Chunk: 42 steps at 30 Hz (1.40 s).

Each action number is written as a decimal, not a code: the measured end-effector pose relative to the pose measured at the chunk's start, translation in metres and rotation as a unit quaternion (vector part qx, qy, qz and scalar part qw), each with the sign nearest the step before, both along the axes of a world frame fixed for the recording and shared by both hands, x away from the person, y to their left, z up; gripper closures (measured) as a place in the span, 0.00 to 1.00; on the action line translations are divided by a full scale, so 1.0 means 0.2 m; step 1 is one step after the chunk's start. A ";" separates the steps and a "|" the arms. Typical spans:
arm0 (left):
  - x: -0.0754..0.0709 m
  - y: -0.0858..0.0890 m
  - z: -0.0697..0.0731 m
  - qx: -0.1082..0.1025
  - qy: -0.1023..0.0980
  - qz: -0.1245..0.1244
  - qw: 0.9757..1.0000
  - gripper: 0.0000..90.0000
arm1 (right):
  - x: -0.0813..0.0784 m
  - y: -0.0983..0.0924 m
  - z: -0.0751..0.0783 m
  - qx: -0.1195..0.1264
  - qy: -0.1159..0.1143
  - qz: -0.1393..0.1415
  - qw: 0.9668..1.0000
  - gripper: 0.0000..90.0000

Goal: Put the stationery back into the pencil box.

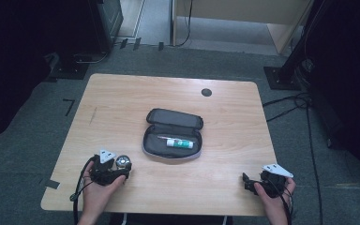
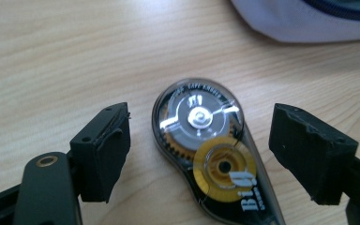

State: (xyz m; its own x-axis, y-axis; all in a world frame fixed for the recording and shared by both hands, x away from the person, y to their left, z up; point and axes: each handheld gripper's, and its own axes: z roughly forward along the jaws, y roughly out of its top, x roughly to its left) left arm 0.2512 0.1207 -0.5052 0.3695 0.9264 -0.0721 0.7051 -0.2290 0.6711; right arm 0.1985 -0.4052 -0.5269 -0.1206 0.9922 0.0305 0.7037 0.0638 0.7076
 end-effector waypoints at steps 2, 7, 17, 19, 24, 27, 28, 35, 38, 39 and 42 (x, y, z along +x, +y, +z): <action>-0.01 0.00 -0.01 0.003 0.000 -0.002 1.000 0.27 | 0.00 0.00 0.00 0.000 0.000 0.000 1.000 0.00; -0.01 -0.01 -0.02 0.005 -0.005 -0.014 1.000 0.42 | 0.00 0.00 0.00 0.000 0.000 0.000 1.000 0.00; 0.01 0.00 -0.02 0.012 -0.011 -0.026 1.000 0.46 | 0.00 0.00 0.00 0.000 0.000 0.000 1.000 0.00; 0.02 0.00 -0.02 0.006 -0.011 -0.028 1.000 0.42 | 0.00 0.00 0.00 0.000 0.000 0.000 1.000 0.00; 0.07 -0.01 -0.01 -0.001 -0.007 -0.024 1.000 0.38 | 0.00 0.00 0.00 0.000 0.000 0.000 1.000 0.00; 0.11 -0.03 -0.01 -0.001 -0.008 -0.022 1.000 0.34 | 0.00 0.00 0.00 0.000 0.000 0.000 1.000 0.00; 0.12 -0.04 -0.01 0.001 -0.007 -0.022 1.000 0.33 | 0.00 0.00 0.00 0.000 0.000 0.000 1.000 0.00; 0.21 -0.07 -0.01 -0.001 0.000 -0.018 1.000 0.33 | 0.00 0.00 0.00 0.000 0.000 0.000 1.000 0.00; 0.23 -0.07 -0.02 0.003 0.000 -0.016 1.000 0.34 | 0.00 0.00 0.00 0.001 0.000 0.000 1.000 0.00; 0.24 -0.08 -0.02 0.004 -0.001 -0.015 1.000 0.35 | 0.00 0.00 0.00 0.001 0.000 -0.001 1.000 0.00; 0.24 -0.08 -0.02 0.015 -0.009 -0.019 1.000 0.41 | 0.00 0.00 0.00 0.000 0.000 0.000 1.000 0.00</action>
